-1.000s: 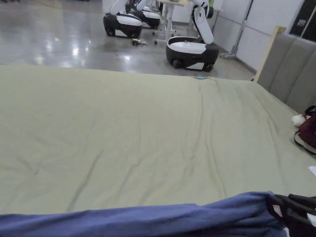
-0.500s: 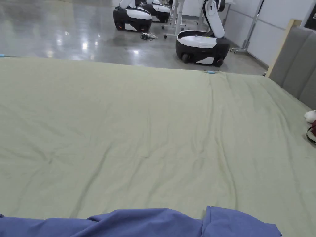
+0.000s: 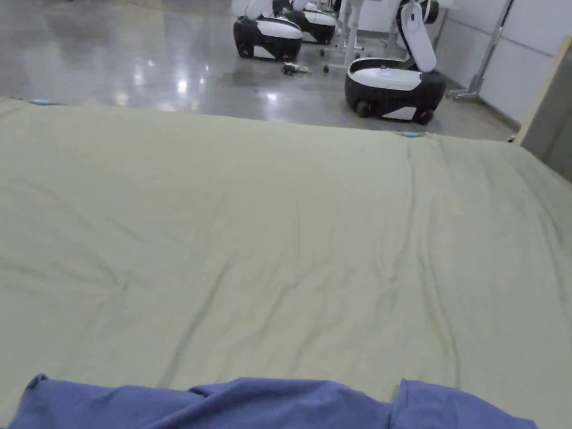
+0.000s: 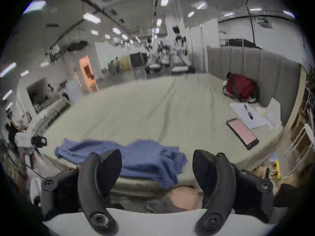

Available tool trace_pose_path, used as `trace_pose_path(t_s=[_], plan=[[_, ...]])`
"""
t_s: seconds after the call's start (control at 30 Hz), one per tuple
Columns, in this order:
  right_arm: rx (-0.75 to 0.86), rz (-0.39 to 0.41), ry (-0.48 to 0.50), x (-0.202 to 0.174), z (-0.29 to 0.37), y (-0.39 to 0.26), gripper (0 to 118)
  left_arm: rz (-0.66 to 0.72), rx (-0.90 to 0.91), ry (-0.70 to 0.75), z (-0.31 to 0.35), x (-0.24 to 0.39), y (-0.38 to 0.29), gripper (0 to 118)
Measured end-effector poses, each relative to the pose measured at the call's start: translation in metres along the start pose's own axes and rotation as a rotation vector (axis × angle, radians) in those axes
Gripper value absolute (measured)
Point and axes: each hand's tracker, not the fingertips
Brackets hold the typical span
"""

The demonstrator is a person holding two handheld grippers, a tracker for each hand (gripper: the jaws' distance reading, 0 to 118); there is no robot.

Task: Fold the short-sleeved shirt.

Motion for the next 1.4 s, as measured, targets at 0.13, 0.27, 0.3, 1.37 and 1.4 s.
trace_pose_path(t_s=[0.13, 0.27, 0.3, 1.37, 1.4], plan=[[0.101, -0.013, 0.153, -0.023, 0.027, -0.003, 2, -0.006, 0.087, 0.025, 0.019, 0.006, -0.011, 0], [0.028, 0.047, 0.159, -0.042, 0.006, -0.012, 2, 0.047, 0.041, -0.015, 0.015, -0.012, -0.026, 0], [0.037, 0.052, 0.148, -0.047, 0.002, -0.014, 2, 0.047, 0.040, -0.009, 0.014, -0.017, -0.028, 0], [-0.042, 0.067, 0.197, -0.060, -0.003, -0.016, 3, 0.421, -0.198, -0.467, -0.153, -0.066, -0.009, 7], [-0.043, 0.067, 0.191, -0.060, -0.002, -0.016, 3, 0.407, -0.192, -0.455, -0.149, -0.068, -0.008, 7]])
